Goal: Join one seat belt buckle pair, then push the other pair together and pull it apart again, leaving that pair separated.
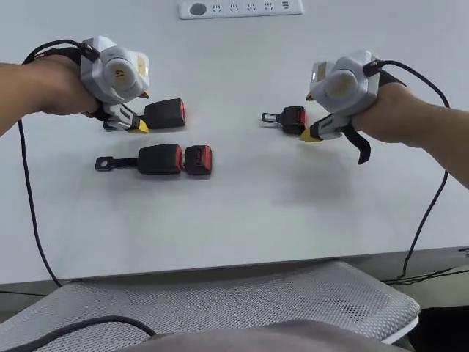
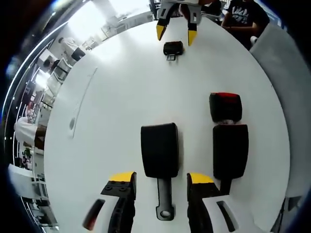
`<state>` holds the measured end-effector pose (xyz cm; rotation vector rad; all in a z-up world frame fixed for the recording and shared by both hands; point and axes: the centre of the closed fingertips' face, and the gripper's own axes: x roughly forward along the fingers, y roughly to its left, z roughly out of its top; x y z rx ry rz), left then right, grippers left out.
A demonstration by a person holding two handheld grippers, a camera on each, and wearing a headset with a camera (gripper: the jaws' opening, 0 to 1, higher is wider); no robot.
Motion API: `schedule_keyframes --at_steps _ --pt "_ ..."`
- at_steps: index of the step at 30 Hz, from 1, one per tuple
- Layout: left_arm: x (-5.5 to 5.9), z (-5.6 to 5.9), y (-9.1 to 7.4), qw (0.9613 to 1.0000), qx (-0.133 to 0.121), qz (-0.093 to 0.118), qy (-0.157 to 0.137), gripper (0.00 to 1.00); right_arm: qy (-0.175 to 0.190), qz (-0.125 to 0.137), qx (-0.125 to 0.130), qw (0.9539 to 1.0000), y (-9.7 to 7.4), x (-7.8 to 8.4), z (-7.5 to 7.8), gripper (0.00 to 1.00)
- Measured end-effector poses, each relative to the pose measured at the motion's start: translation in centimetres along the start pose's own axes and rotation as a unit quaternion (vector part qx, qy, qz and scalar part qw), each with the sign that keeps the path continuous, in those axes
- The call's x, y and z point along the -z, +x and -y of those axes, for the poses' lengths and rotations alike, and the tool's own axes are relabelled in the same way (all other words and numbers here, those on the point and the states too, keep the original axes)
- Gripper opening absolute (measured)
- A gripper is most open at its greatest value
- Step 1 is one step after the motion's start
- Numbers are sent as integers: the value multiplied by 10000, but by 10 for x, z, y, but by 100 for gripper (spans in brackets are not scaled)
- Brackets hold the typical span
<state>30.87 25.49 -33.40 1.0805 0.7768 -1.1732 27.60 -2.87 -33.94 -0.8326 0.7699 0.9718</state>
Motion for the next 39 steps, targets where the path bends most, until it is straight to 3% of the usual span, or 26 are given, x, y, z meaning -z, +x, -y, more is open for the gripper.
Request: schedule_keyframes --at_steps 2,4,7,9,12,13,15,18,20,23,25,26,30,31,32,33,34,36,39 --pt "-2 3 -10 9998 -110 122 -110 43 244 205 46 9995 -9 -6 -6 53" --pt "-7 11 -23 9983 -213 333 -419 44 384 390 282 9981 -19 -12 -10 63" --pt "-12 26 -38 9949 -338 622 -717 49 484 488 175 9975 -28 -18 -33 66" --pt "-7 37 -47 9940 -418 634 -788 53 485 545 158 9972 -32 -23 -46 67" --pt "0 47 -59 9881 -706 781 -1117 61 576 833 218 9946 -41 -37 -59 72" --pt "4 53 -65 9863 -751 828 -1215 64 585 904 278 9938 -45 -41 -63 74" --pt "12 66 -74 9866 -774 806 -1188 68 640 972 310 9927 -51 -45 -70 78" --pt "22 77 -85 9803 -882 891 -1528 71 743 1043 418 9909 -61 -47 -75 81" --pt "33 87 -93 9739 -925 936 -1850 72 905 1132 493 9882 -68 -48 -77 83" --pt "48 100 -102 9692 -968 1021 -2019 76 1092 1206 557 9851 -76 -47 -79 87" --pt "61 108 -103 9684 -926 943 -2115 81 1228 1199 569 9835 -80 -43 -82 88" --pt "65 110 -103 9682 -942 929 -2125 83 1253 1196 572 9832 -81 -42 -83 89" --pt "89 115 -106 9604 -986 859 -2460 93 1340 1188 626 9818 -86 -37 -89 95" --pt "94 117 -106 9599 -1013 791 -2492 97 1343 1173 642 9819 -86 -36 -91 97" --pt "103 121 -107 9618 -1067 602 -2450 100 1342 1185 676 9815 -87 -35 -92 99" --pt "107 121 -108 9628 -1144 537 -2390 100 1321 1190 709 9815 -88 -34 -93 100" --pt "108 124 -109 9614 -1155 554 -2434 100 1329 1194 719 9813 -88 -34 -94 100" --pt "110 127 -112 9530 -1195 655 -2705 100 1336 1199 764 9808 -88 -33 -94 100" --pt "113 131 -117 9483 -1227 728 -2835 100 1402 1192 788 9798 -88 -32 -92 100"
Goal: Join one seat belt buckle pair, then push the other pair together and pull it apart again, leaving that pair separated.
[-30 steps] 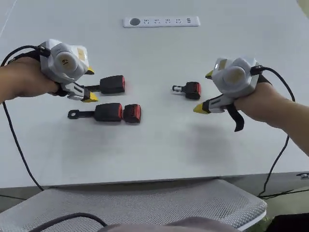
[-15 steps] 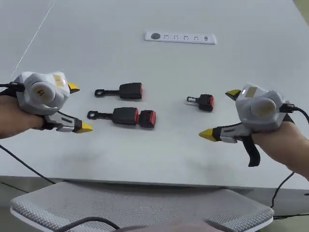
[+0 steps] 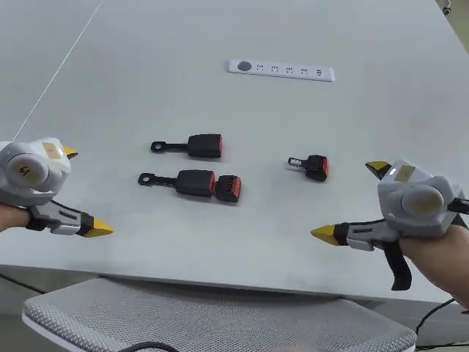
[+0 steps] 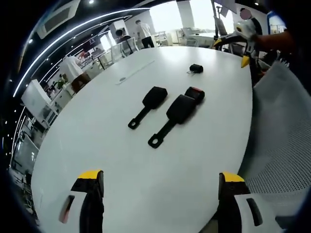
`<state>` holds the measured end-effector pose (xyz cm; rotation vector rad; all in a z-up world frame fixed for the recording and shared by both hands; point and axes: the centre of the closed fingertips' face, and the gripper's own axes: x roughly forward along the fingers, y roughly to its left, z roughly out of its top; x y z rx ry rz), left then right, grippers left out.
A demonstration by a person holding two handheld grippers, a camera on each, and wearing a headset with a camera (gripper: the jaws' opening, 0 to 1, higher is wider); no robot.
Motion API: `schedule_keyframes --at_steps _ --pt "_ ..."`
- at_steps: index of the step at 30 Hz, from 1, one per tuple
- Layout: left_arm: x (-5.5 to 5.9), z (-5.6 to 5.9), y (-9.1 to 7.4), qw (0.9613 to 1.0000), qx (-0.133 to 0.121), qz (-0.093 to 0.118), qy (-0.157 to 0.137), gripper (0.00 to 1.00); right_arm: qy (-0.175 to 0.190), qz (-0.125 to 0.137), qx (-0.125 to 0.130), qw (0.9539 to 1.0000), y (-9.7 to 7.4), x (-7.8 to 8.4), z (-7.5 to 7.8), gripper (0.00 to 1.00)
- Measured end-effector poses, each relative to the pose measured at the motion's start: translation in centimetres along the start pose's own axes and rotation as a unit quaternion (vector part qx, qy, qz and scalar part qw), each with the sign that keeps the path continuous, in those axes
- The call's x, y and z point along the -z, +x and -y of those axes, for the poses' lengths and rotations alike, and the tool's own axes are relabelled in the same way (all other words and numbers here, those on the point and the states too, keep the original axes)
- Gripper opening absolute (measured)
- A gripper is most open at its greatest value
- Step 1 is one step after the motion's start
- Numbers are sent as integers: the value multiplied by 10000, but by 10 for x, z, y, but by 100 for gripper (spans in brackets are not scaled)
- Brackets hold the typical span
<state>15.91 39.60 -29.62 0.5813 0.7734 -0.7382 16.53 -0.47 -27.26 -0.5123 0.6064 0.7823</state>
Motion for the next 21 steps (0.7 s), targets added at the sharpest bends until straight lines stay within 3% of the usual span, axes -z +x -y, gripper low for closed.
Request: schedule_keyframes --at_steps 4,7,12,15,16,17,21 --pt "1 -1 -8 9993 -122 122 -339 100 72 67 32 9999 0 -4 0 100" --pt "3 -1 -10 9994 -141 53 -296 100 89 84 44 9999 0 -6 -2 100" --pt "-6 0 -15 9979 -234 241 -552 100 175 119 32 9998 2 -8 -1 100" --pt "-6 -1 -17 9979 -309 186 -538 100 203 134 32 9997 3 -8 -2 100" --pt "-2 -4 -20 9988 -397 40 -283 100 213 113 10 9997 4 -6 -3 100" --pt "-3 -5 -21 9988 -440 33 -203 100 217 105 24 9997 4 -6 -4 100" --pt "-12 -7 -25 9979 -467 211 -395 100 288 128 31 9995 4 -6 -6 100"
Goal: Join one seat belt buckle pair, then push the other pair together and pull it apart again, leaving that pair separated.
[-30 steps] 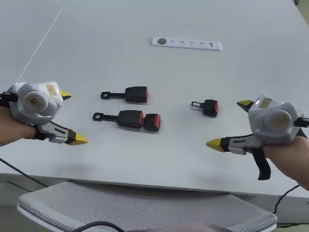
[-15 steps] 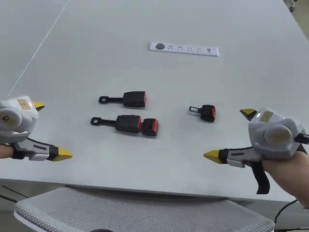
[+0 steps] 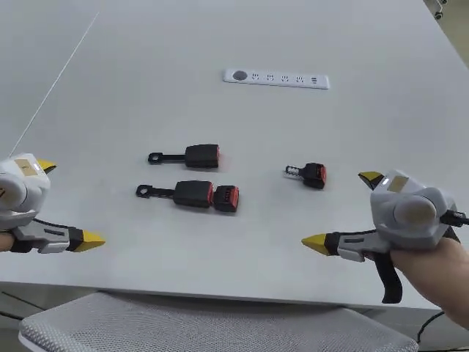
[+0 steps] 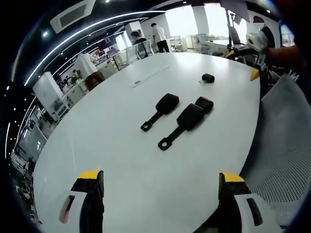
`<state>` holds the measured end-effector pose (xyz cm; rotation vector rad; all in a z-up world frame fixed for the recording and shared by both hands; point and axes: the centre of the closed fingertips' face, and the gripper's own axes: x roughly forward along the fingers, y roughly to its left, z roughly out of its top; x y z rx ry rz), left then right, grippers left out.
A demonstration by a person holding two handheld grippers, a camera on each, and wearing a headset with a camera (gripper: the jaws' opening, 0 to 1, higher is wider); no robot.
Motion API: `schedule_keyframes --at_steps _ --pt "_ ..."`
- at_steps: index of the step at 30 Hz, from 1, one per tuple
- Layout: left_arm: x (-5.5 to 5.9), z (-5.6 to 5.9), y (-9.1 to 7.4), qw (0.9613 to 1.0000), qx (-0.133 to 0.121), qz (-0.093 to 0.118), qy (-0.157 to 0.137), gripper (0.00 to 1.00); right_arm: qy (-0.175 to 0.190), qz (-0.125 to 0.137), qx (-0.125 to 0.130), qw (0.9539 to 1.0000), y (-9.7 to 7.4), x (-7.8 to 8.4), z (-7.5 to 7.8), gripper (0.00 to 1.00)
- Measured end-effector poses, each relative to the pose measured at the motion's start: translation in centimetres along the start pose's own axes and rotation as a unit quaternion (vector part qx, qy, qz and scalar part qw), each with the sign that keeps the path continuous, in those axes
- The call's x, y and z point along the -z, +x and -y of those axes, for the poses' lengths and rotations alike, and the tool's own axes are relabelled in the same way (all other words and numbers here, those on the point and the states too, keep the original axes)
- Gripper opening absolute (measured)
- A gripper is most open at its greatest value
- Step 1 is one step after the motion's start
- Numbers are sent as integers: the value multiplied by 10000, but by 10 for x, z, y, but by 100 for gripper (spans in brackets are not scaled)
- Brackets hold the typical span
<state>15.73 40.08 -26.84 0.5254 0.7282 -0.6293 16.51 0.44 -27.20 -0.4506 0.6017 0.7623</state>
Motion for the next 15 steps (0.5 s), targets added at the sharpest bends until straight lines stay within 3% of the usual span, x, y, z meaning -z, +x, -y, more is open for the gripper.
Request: schedule_keyframes --at_steps 3,5,15 --pt "-2 1 -1 10000 -73 -47 -25 100 26 16 4 10000 0 -1 -1 100" --pt "-3 2 -3 9998 -110 -72 172 100 27 28 -8 10000 1 -2 -5 100" --pt "-13 4 -4 9999 -110 121 2 100 84 79 53 9999 3 -6 -5 100"
